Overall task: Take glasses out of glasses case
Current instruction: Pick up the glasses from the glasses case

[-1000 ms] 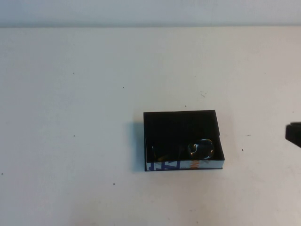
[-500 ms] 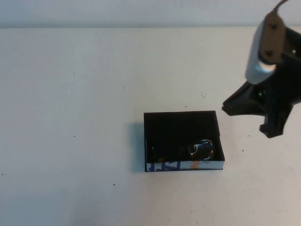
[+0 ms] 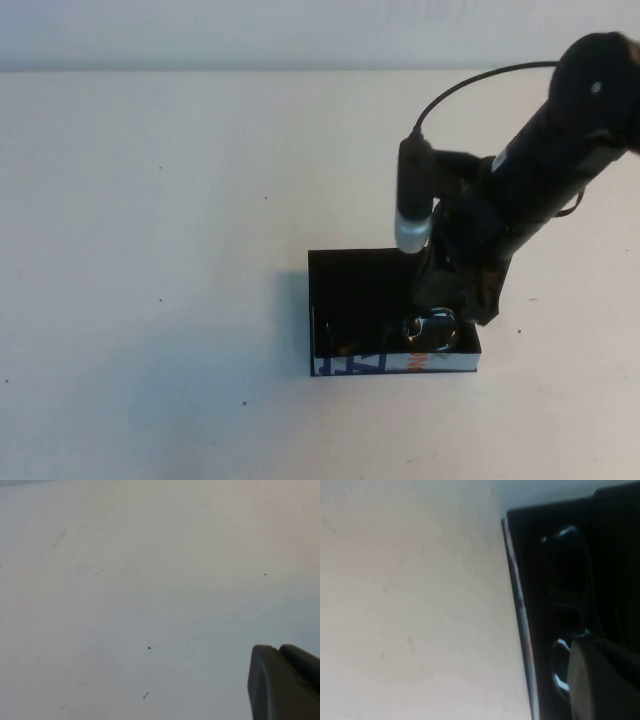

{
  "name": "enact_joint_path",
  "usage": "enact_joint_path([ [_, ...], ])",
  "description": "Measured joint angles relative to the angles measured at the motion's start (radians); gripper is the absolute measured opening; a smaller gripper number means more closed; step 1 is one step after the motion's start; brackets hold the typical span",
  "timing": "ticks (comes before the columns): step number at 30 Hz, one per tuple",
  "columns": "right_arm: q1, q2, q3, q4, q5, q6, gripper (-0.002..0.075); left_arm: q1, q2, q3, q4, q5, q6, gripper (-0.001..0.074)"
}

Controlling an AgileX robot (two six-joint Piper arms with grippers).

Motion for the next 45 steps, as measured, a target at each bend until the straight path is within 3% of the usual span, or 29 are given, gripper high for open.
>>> enact_joint_path([
  [5, 0.068, 0.068, -0.019, -0.159, -0.030, 0.063, -0.0017, 0.000, 0.000, 0.000, 0.000, 0.000, 0.000, -0.0004],
  [9, 0.093, 0.106, -0.019, -0.187, -0.080, 0.082, 0.0002, 0.000, 0.000, 0.000, 0.000, 0.000, 0.000, -0.0004],
  [12, 0.104, 0.124, -0.019, -0.189, -0.131, 0.085, 0.0081, 0.000, 0.000, 0.000, 0.000, 0.000, 0.000, -0.0004],
  [17, 0.106, 0.136, -0.019, -0.189, -0.190, 0.085, 0.0304, 0.000, 0.000, 0.000, 0.000, 0.000, 0.000, -0.0005],
  [19, 0.106, 0.136, -0.019, -0.189, -0.204, 0.085, 0.0344, 0.000, 0.000, 0.000, 0.000, 0.000, 0.000, -0.0004],
  [45, 0.106, 0.236, -0.020, -0.162, -0.213, 0.085, 0.0304, 0.000, 0.000, 0.000, 0.000, 0.000, 0.000, -0.0004],
])
